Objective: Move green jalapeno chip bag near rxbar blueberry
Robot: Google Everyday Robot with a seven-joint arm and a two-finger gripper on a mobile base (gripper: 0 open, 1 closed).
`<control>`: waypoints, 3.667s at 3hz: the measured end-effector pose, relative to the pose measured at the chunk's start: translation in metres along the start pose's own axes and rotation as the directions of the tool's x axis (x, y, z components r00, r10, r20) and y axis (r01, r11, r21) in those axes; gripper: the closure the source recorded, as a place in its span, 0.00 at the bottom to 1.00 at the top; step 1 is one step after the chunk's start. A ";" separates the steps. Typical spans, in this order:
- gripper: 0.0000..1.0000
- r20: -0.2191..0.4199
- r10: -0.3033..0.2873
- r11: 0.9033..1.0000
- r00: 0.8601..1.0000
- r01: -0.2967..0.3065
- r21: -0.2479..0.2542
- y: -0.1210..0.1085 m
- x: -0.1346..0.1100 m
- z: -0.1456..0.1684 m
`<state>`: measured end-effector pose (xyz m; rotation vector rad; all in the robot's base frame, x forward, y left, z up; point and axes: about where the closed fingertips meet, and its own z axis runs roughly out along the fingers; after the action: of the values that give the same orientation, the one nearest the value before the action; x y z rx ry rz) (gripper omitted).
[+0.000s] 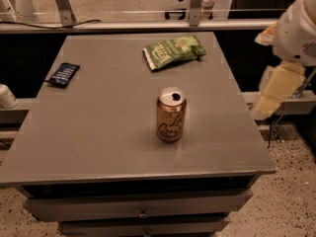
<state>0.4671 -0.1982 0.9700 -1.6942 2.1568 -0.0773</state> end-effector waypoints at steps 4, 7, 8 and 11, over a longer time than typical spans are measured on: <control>0.00 0.312 0.119 0.984 0.943 -0.154 0.089 -0.174 -0.054 0.170; 0.43 0.511 0.318 0.920 0.799 -0.390 0.037 -0.256 -0.079 0.216; 0.65 0.543 0.369 0.897 0.755 -0.441 0.003 -0.259 -0.080 0.212; 1.00 0.678 0.420 0.884 0.603 -0.441 -0.155 -0.194 -0.159 0.129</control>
Offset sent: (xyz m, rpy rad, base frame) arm 0.2053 0.0481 -0.0670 0.2737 -0.1862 0.0002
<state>0.7193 -0.0743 0.9486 -0.8880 1.8552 0.5827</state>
